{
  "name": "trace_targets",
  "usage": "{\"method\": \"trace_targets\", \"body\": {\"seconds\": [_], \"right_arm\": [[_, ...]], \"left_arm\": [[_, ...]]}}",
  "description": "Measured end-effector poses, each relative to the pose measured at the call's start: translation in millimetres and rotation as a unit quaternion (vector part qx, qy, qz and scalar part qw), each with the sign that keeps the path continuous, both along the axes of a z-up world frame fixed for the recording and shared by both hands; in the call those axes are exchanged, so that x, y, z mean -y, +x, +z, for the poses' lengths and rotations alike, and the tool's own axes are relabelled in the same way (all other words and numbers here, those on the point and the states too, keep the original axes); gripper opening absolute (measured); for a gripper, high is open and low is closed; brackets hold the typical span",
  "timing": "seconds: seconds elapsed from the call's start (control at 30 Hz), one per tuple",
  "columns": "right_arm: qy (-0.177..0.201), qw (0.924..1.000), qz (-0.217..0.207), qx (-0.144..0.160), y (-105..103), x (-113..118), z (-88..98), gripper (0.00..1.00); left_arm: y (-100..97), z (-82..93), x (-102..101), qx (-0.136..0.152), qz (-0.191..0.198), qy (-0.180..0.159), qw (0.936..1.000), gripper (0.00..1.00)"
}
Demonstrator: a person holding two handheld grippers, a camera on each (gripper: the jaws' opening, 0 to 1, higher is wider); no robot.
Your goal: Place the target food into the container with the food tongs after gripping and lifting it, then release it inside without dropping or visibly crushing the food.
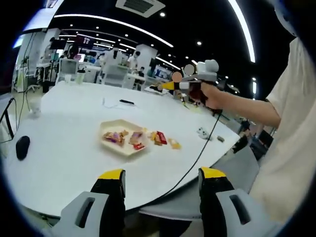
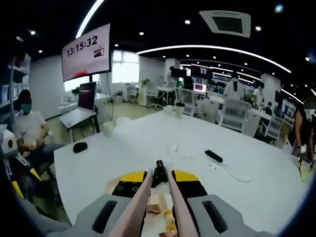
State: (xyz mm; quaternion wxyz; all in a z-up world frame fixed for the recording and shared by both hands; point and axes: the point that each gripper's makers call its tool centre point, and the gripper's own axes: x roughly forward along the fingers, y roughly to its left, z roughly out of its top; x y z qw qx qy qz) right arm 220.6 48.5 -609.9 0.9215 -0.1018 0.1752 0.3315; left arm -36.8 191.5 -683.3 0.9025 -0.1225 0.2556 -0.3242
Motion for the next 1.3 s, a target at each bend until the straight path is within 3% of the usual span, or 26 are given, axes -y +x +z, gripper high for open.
{"method": "trace_targets", "body": {"seconds": [0.37,0.57,0.93,1.3], "right_arm": [[-0.003,0.9997,0.022,-0.008,0,-26,-5.9,0.18],[-0.002,0.9994,0.033,-0.003,2,-35,2.1,0.18],[-0.003,0.9966,0.082,0.006,-3,-77,8.0,0.18],[-0.006,0.9951,0.098,0.005,-2,-86,7.9,0.19]], "left_arm": [[-2.8,-6.8,-31,-0.006,0.021,0.003,0.9998,0.59],[-0.9,-7.4,-28,-0.005,0.026,-0.004,0.9996,0.59],[-5.2,-8.4,-27,-0.005,0.028,-0.008,0.9996,0.59],[-7.3,-9.7,-36,-0.006,0.043,-0.007,0.9990,0.59]]}}
